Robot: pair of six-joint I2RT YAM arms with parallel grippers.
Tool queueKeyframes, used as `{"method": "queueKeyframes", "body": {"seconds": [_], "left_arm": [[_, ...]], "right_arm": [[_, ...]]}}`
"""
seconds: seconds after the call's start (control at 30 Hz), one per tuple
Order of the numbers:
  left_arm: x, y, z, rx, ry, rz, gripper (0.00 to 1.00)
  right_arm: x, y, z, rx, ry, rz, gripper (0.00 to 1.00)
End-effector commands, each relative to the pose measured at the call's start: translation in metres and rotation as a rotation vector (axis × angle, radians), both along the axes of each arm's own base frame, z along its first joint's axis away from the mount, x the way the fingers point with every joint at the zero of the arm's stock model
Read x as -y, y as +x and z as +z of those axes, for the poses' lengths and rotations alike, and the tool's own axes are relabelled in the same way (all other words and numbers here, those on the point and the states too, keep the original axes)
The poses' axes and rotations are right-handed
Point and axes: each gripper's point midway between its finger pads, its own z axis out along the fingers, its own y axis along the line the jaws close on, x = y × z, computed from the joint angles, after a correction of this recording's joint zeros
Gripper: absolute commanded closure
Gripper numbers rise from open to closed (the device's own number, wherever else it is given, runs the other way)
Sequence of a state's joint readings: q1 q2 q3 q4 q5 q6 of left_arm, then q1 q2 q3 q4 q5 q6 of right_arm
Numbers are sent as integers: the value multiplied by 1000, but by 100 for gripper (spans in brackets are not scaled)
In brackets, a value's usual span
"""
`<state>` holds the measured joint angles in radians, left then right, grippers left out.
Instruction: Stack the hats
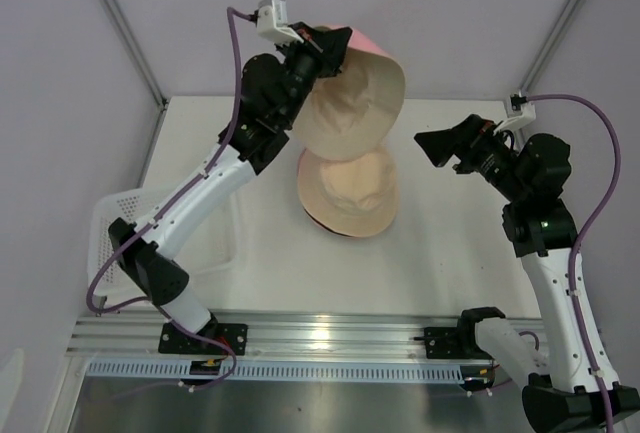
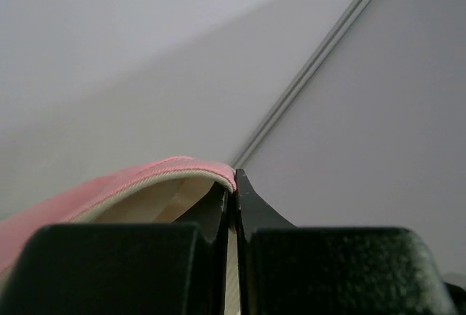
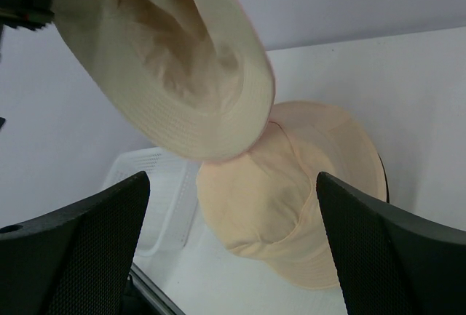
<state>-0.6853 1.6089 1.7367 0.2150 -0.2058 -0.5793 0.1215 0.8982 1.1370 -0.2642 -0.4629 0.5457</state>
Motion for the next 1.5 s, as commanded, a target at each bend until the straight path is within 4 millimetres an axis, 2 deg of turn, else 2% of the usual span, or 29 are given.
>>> {"method": "queueKeyframes", "body": {"seconds": [0.0,0.03,0.17,0.2,0.33,0.37,0.4,0.47,0.5,0.63,0.67,0.7,0.77,0.83,0.87,1.07,1.13,1.23,1.27,1.3,1.37,1.43,1.47], "left_arm": [[-36,-15,89,218,-20,155,99],[-44,-21,111,266,-26,179,99],[-45,-8,109,334,94,274,99],[-41,-4,103,351,150,298,99],[-31,16,58,301,300,374,99],[-28,17,51,305,334,380,99],[-17,20,25,289,404,370,99],[-9,17,13,291,449,366,99],[1,14,-5,275,500,358,99],[32,-5,-35,222,576,295,99],[34,-8,-42,192,585,316,99],[44,-19,-53,173,599,317,99],[35,-21,-67,130,599,455,99],[41,-28,-76,112,595,508,99],[46,-26,-90,100,650,529,99],[67,-48,-113,58,711,516,99],[64,-57,-116,16,698,548,99],[75,-74,-139,-66,696,457,99],[86,-81,-146,-135,585,391,99],[85,-87,-171,-198,666,349,98],[92,-94,-188,-298,577,289,97],[92,-102,-205,-367,581,252,97],[99,-109,-212,-405,539,217,97]], "right_arm": [[5,4,-8,-11,-25,-19,0],[5,6,-10,-15,-28,-20,1],[5,14,-17,-42,-15,-33,1],[6,17,-17,-45,-12,-38,0],[11,26,-24,-75,-8,-67,1],[12,27,-26,-82,-5,-74,1],[14,27,-28,-92,-5,-83,1],[20,30,-31,-109,-2,-108,1],[24,31,-32,-112,1,-125,1],[33,33,-38,-135,7,-167,1],[36,33,-40,-139,7,-181,1],[39,34,-43,-148,7,-192,1],[41,34,-48,-165,10,-200,1],[42,33,-51,-175,14,-199,1],[43,32,-54,-183,11,-204,0],[50,30,-66,-209,2,-239,1],[51,30,-67,-216,5,-246,1],[51,32,-73,-231,9,-249,0],[51,32,-75,-241,16,-249,1],[59,35,-77,-248,23,-274,0],[59,36,-77,-253,29,-267,0],[58,35,-77,-250,30,-264,1],[59,35,-78,-250,30,-269,1]]}}
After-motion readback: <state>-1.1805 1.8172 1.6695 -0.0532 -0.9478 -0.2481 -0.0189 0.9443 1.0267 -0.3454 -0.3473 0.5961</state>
